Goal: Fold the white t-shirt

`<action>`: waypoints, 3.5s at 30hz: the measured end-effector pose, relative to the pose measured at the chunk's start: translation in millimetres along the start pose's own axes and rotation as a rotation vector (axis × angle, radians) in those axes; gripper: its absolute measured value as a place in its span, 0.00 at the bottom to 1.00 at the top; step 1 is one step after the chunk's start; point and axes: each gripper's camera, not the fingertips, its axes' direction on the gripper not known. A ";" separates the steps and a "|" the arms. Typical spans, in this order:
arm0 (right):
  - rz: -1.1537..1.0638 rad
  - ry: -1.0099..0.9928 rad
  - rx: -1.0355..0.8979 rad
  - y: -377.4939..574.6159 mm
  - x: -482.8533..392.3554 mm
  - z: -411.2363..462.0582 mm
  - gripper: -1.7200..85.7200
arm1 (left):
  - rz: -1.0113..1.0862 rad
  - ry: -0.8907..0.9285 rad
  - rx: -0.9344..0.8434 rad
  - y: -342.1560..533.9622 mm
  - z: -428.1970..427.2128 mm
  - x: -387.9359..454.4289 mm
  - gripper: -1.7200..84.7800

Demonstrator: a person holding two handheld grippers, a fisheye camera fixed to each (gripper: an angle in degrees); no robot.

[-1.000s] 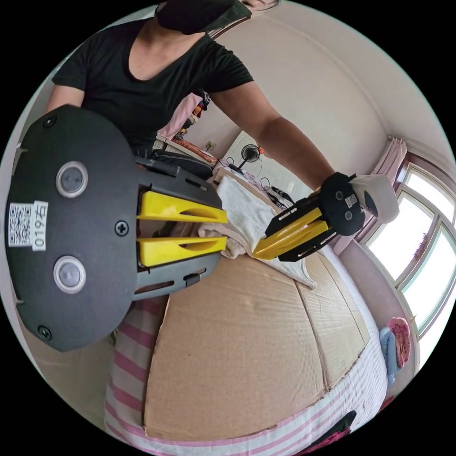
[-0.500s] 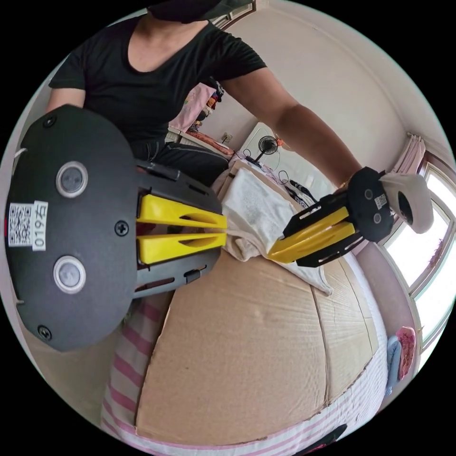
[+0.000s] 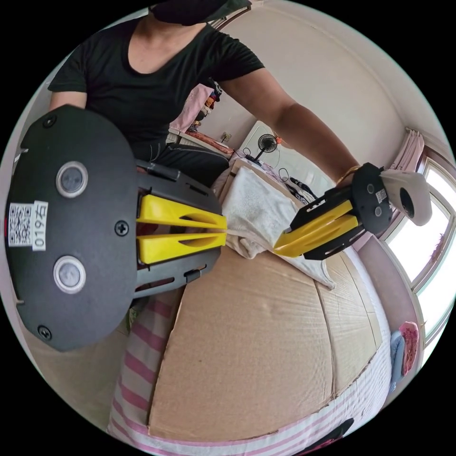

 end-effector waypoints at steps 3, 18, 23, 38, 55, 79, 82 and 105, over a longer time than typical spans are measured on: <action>-0.005 0.007 -0.006 -4.4 -3.5 4.7 0.02 | -0.025 0.007 0.057 29.9 -2.4 -5.1 0.03; -0.013 0.012 0.016 -27.9 -16.4 17.6 0.03 | -0.593 -0.349 0.713 302.3 15.8 29.8 0.03; -0.016 0.080 0.143 -69.9 -35.2 -11.0 0.04 | -0.745 -0.462 0.663 375.3 48.3 41.7 0.03; 0.037 0.281 -0.069 -225.9 4.6 81.7 0.08 | -0.787 -0.239 0.516 376.6 97.5 -145.3 0.06; 0.023 0.226 -0.072 -280.9 19.5 95.1 0.02 | -0.817 -0.187 0.612 415.5 130.1 -190.0 0.03; 0.031 -0.052 -0.228 -301.3 84.0 39.0 0.06 | -0.840 -0.221 0.582 387.8 135.9 -211.3 0.04; 0.018 -0.097 -0.244 -304.2 88.0 36.1 0.06 | -0.835 -0.226 0.574 382.1 133.5 -207.9 0.04; 0.057 -0.176 -0.222 -315.9 129.2 -15.8 0.01 | -0.845 -0.234 0.597 355.4 106.9 -156.6 0.03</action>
